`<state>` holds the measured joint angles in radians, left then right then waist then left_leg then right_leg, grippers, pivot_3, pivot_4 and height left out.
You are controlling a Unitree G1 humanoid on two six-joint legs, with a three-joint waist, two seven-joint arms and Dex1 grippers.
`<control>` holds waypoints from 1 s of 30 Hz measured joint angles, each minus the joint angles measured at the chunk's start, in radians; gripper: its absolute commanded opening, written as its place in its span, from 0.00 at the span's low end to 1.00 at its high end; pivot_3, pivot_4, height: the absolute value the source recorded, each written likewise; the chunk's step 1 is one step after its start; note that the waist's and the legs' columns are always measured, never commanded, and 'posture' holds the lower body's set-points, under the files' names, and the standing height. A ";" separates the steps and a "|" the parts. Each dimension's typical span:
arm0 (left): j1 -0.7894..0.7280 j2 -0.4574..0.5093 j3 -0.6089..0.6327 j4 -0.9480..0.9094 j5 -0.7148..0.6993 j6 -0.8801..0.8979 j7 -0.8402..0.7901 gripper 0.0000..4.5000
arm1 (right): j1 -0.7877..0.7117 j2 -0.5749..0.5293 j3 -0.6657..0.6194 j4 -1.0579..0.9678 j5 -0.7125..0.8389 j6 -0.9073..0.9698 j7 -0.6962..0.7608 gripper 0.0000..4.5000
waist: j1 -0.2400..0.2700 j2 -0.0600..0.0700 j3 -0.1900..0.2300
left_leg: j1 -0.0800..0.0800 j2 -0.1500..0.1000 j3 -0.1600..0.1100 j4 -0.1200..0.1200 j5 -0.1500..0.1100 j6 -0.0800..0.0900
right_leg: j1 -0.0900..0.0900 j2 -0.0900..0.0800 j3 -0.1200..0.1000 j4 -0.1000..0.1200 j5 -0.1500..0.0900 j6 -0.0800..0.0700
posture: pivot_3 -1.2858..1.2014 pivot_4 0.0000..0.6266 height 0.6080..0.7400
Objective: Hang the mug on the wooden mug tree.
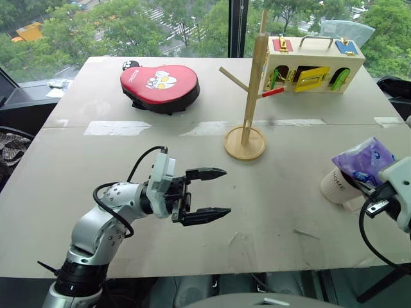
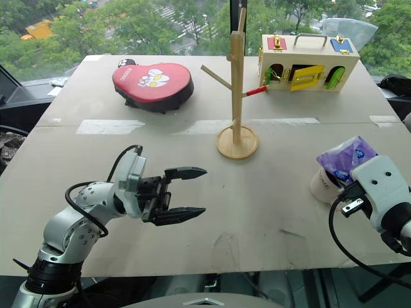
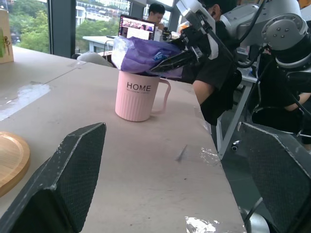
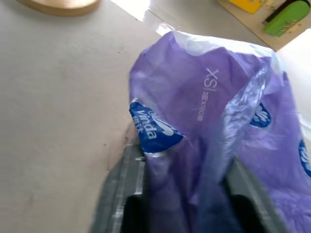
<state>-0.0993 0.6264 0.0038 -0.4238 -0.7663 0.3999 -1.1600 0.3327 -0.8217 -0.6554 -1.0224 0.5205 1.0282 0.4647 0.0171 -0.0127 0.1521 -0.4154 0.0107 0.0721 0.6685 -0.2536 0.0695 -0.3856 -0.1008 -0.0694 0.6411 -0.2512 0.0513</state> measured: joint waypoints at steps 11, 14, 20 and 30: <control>-0.023 -0.023 -0.005 0.003 0.015 -0.014 -0.007 1.00 | -0.153 -0.096 -0.298 0.148 0.134 0.112 0.022 0.02 | 0.004 0.000 0.000 | -0.001 -0.001 0.000 0.000 -0.001 0.002 | 0.000 0.001 0.000 0.000 -0.001 -0.001 | 0.52 0.24 0.93; -0.045 -0.034 -0.005 0.003 -0.003 -0.007 -0.010 1.00 | -0.103 -0.150 -0.291 0.260 0.042 0.071 0.039 0.02 | 0.005 0.000 0.000 | -0.001 -0.001 0.000 0.000 -0.001 0.002 | 0.000 0.002 0.000 0.000 0.000 0.000 | 0.52 0.24 0.93; -0.083 -0.052 -0.013 0.001 -0.015 0.006 0.005 1.00 | -0.156 -0.179 -0.046 0.640 -0.117 -0.112 0.057 0.16 | -0.006 0.000 0.000 | 0.001 0.000 0.003 0.001 -0.001 0.002 | 0.000 0.004 0.002 0.000 0.000 0.000 | 0.52 0.24 0.93; -0.070 -0.077 -0.018 0.001 0.001 -0.011 0.013 1.00 | -0.190 -0.206 0.111 0.927 -0.237 -0.329 0.190 0.98 | 0.004 0.008 0.002 | -0.001 0.000 0.002 0.000 -0.001 0.001 | 0.000 0.005 0.002 0.000 0.000 0.002 | 0.52 0.24 0.93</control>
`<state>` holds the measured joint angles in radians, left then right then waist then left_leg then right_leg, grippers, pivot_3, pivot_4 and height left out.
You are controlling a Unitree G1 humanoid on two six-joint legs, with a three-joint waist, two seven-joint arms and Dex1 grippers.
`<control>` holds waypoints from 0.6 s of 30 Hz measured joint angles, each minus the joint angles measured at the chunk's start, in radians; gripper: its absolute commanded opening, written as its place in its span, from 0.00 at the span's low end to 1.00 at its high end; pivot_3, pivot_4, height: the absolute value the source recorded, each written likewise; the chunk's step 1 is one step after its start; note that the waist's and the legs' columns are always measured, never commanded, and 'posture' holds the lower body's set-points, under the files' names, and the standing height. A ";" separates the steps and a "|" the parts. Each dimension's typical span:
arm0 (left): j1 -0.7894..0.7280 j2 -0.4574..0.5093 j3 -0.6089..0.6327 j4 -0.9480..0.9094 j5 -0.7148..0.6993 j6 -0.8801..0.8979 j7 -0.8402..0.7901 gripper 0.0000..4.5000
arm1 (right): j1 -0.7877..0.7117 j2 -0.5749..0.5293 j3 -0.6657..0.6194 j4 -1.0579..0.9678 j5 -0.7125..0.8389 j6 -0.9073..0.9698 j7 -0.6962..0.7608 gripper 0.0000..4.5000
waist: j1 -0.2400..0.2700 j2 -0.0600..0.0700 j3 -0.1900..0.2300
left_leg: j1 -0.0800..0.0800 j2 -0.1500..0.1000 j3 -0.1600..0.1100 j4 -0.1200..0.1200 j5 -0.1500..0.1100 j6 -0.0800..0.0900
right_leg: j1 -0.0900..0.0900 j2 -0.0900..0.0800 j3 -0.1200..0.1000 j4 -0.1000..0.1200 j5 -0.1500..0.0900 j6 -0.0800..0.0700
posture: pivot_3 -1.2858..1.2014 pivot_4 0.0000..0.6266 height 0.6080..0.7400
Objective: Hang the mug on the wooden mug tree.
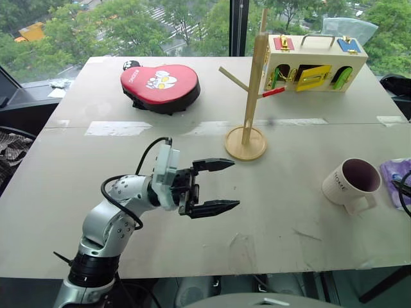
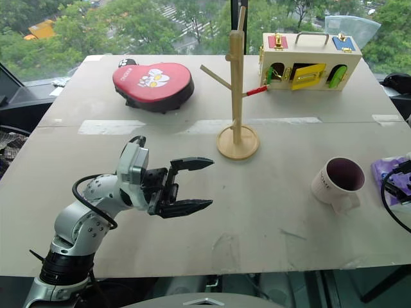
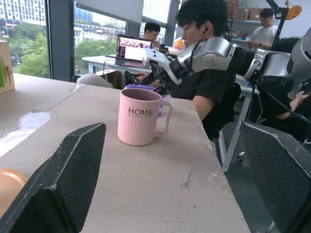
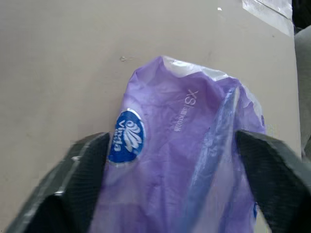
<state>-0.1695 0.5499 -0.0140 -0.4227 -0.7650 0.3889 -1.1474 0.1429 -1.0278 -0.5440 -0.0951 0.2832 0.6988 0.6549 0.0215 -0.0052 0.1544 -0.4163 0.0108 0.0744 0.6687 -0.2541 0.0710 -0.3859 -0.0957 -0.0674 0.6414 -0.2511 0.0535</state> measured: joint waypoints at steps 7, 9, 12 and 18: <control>0.014 -0.010 0.002 0.017 0.020 -0.024 -0.003 1.00 | 0.274 0.074 -0.639 -0.602 0.314 0.537 0.260 0.98 | 0.016 -0.002 0.000 | 0.002 0.004 -0.005 0.000 -0.001 0.001 | 0.004 0.001 -0.004 -0.002 0.000 0.000 | 0.52 0.24 0.93; 0.013 -0.010 0.001 0.023 0.020 -0.024 -0.010 1.00 | 0.291 0.146 -0.687 -0.751 0.379 0.636 0.256 0.98 | 0.015 -0.005 -0.002 | 0.002 0.006 -0.005 0.000 -0.003 0.004 | 0.005 -0.001 -0.004 -0.004 -0.001 -0.002 | 0.52 0.24 0.93; 0.009 -0.004 -0.004 0.044 0.019 -0.023 -0.040 1.00 | 0.268 0.350 -0.566 -0.923 0.460 0.692 0.062 0.98 | 0.008 -0.006 -0.003 | 0.002 0.005 -0.004 0.001 -0.006 0.000 | 0.005 -0.003 -0.002 -0.005 -0.002 -0.003 | 0.52 0.24 0.93; -0.030 0.006 -0.010 0.080 0.020 -0.023 -0.071 1.00 | 0.267 0.529 -0.223 -0.932 0.493 0.559 -0.441 0.98 | -0.003 -0.006 -0.003 | 0.001 0.001 -0.003 0.000 -0.001 -0.001 | 0.003 -0.007 -0.001 -0.003 -0.002 -0.004 | 0.52 0.24 0.93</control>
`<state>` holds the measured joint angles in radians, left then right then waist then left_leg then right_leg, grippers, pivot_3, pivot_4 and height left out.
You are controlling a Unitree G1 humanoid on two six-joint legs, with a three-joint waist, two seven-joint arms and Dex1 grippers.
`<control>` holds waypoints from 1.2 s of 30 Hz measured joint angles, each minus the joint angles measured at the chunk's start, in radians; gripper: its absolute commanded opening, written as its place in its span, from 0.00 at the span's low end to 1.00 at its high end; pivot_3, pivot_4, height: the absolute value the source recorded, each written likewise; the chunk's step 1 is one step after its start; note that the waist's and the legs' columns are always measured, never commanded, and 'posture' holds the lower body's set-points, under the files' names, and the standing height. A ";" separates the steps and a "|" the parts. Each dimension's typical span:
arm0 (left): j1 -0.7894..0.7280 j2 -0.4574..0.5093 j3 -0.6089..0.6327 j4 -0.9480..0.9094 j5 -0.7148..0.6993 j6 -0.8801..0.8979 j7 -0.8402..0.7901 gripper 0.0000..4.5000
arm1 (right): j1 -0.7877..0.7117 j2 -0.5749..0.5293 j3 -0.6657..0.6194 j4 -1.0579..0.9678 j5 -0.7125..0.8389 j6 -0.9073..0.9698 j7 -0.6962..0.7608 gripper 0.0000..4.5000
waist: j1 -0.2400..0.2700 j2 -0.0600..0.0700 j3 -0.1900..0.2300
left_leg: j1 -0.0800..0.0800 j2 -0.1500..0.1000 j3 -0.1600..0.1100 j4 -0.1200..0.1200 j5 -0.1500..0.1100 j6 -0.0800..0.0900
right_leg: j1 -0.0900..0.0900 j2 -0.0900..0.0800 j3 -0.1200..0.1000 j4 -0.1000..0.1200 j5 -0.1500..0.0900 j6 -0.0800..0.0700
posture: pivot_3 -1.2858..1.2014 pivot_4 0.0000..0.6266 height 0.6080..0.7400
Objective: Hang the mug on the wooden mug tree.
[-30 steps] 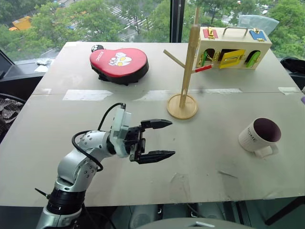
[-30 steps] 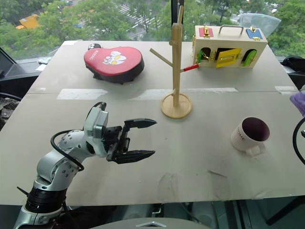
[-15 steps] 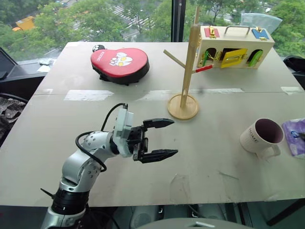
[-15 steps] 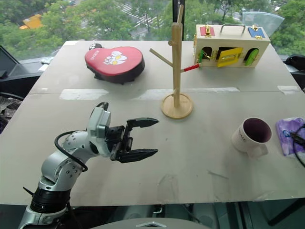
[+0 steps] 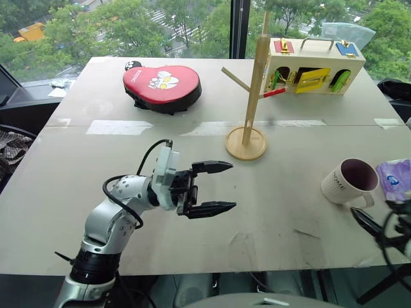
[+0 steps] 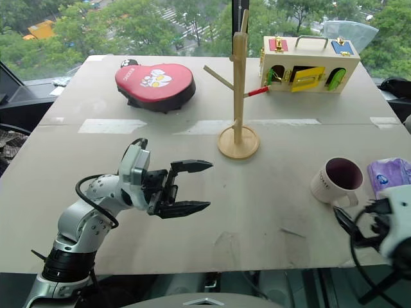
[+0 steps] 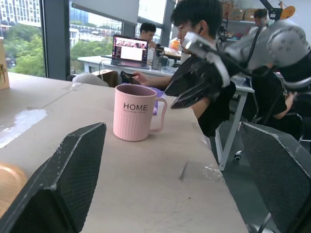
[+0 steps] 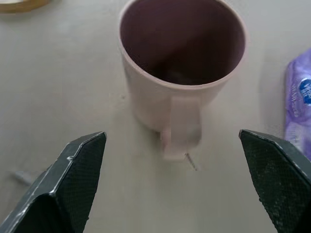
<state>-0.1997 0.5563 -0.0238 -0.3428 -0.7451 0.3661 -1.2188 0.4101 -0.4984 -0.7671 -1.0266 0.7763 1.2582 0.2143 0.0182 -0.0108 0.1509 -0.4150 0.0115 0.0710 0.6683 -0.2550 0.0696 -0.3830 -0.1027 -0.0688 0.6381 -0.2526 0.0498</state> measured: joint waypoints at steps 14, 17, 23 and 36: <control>-0.006 0.007 -0.008 0.010 0.006 0.000 0.000 1.00 | 0.006 0.155 0.341 0.020 -0.371 -0.153 -0.448 0.98 | -0.005 0.001 0.000 | 0.000 -0.001 0.001 0.000 0.001 0.000 | -0.003 0.007 0.001 0.002 -0.001 0.005 | 0.52 0.24 0.93; 0.000 0.006 -0.008 0.006 0.008 0.000 0.006 1.00 | -0.006 0.163 0.376 0.034 -0.447 -0.186 -0.457 0.98 | -0.006 0.001 0.000 | 0.000 0.000 0.002 0.000 0.001 0.000 | -0.003 0.007 0.002 0.002 -0.001 0.005 | 0.52 0.24 0.93; 0.004 0.006 -0.009 -0.002 0.009 0.000 0.020 1.00 | -0.094 0.200 0.427 0.132 -0.535 -0.229 -0.459 0.70 | -0.006 0.001 0.000 | 0.000 0.000 0.002 0.000 0.001 0.000 | -0.004 0.007 0.002 0.002 0.000 0.002 | 0.52 0.24 0.93; 0.082 0.031 0.021 -0.053 -0.006 0.010 0.053 1.00 | -0.117 0.163 0.475 0.183 -0.594 -0.339 -0.291 0.02 | -0.005 0.001 0.001 | -0.001 0.000 0.003 -0.001 0.001 0.000 | -0.004 0.007 0.002 0.002 0.000 0.003 | 0.52 0.24 0.93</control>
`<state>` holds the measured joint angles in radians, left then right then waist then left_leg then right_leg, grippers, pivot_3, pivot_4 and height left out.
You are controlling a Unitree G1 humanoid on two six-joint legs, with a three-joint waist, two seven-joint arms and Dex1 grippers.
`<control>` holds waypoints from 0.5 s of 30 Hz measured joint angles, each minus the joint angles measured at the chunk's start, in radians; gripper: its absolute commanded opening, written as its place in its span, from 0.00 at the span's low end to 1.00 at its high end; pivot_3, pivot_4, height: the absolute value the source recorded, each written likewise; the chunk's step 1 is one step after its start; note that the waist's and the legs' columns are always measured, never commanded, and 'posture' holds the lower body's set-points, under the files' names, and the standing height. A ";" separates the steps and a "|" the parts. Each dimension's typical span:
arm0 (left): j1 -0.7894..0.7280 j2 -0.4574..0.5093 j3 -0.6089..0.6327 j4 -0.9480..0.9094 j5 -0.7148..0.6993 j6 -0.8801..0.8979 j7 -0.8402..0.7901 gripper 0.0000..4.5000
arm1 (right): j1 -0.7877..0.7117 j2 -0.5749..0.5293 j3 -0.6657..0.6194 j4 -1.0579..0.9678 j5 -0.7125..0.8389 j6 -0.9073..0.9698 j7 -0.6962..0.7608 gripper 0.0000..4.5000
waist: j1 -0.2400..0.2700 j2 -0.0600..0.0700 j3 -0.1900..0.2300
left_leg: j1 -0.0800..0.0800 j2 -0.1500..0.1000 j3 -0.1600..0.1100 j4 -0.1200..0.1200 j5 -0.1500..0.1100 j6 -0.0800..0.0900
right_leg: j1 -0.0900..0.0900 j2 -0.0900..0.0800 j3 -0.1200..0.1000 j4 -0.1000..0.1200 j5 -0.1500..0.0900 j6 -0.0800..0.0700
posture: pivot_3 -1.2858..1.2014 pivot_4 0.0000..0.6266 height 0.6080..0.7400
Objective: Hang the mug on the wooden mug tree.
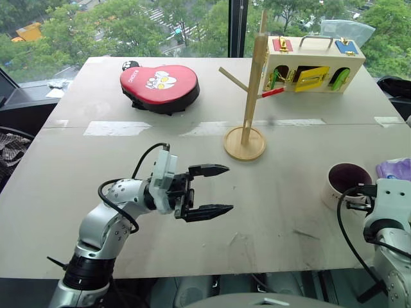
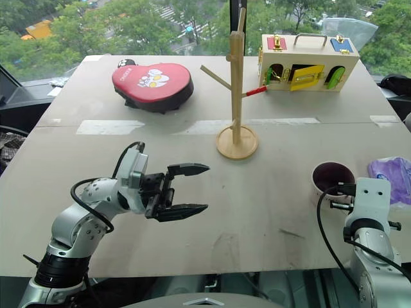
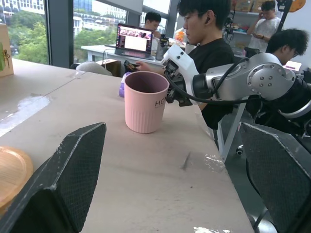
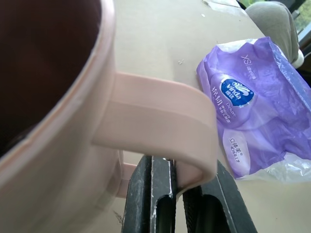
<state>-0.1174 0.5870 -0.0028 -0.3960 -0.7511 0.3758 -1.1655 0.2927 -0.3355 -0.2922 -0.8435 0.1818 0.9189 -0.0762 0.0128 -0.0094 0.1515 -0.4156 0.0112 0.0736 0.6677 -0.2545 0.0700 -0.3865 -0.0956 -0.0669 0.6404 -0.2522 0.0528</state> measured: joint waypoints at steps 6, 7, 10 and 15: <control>0.050 -0.112 0.058 -0.025 -0.004 -0.062 0.107 1.00 | -0.214 -0.280 -0.101 0.105 0.211 -0.112 0.413 0.02 | -0.016 0.001 0.002 | 0.001 0.000 0.000 0.001 -0.002 0.004 | 0.001 0.000 0.000 0.000 0.001 0.000 | 0.52 0.24 0.93; 0.057 -0.114 0.064 -0.025 -0.008 -0.065 0.110 1.00 | -0.248 -0.315 -0.108 0.126 0.228 -0.129 0.461 0.02 | -0.015 0.001 0.001 | 0.001 0.000 -0.001 0.001 -0.002 0.005 | 0.001 0.000 0.000 0.000 0.001 0.000 | 0.52 0.24 0.93; 0.079 -0.110 0.107 -0.018 -0.035 -0.076 0.098 1.00 | -0.412 -0.475 -0.089 0.292 0.267 -0.190 0.648 0.02 | -0.015 0.002 0.003 | 0.001 0.000 -0.001 0.000 -0.002 0.005 | 0.001 0.001 0.000 0.000 0.001 -0.001 | 0.52 0.24 0.93; 0.111 -0.061 0.203 -0.002 -0.127 -0.053 0.052 1.00 | -0.706 -0.610 0.086 0.573 0.242 -0.327 0.898 0.02 | -0.021 0.002 0.004 | 0.000 0.000 0.000 0.000 0.000 0.002 | 0.000 0.000 0.000 0.000 0.001 0.000 | 0.52 0.24 0.93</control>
<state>-0.0064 0.5263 0.2001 -0.3982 -0.8777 0.3226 -1.1130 -0.4133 -0.9457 -0.2062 -0.2706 0.4240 0.5919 0.8222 -0.0079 -0.0071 0.1559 -0.4161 0.0113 0.0739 0.6681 -0.2549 0.0716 -0.3870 -0.0958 -0.0669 0.6401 -0.2512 0.0526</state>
